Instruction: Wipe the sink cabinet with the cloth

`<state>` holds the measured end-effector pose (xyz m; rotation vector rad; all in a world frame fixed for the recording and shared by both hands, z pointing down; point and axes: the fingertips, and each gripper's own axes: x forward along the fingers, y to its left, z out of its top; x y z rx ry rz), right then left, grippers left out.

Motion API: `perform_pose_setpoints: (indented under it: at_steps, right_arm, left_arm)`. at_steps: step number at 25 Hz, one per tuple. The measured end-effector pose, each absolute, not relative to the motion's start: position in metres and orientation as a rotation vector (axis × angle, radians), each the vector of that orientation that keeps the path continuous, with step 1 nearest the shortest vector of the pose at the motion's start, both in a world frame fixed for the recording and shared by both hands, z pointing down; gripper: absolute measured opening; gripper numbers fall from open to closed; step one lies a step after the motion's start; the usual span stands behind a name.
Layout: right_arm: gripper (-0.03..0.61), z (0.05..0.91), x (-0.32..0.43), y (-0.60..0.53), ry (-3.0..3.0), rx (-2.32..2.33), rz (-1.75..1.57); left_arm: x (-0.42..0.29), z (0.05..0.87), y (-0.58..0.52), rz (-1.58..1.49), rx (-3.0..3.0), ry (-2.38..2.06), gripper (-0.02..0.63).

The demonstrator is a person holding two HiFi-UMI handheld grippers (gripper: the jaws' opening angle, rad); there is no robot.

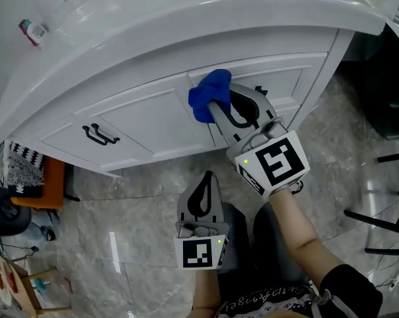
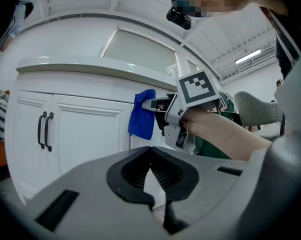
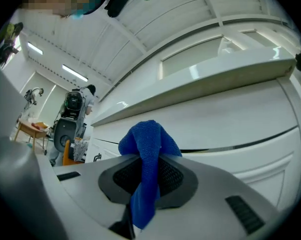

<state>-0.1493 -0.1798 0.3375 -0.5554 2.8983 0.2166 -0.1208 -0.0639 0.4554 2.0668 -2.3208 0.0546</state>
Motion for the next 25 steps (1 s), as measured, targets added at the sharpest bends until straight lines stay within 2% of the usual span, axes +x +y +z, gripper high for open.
perform_pose_setpoints:
  at_steps: [13, 25]
  right_arm:
    - [0.060, 0.337, -0.173, -0.189, 2.879, -0.663, 0.361]
    - [0.060, 0.340, -0.149, -0.204, 2.869, -0.790, 0.464]
  left_arm:
    - [-0.124, 0.446, -0.046, 0.023, 2.057, -2.310, 0.005]
    - [-0.128, 0.451, -0.032, 0.030, 2.038, -2.326, 0.005]
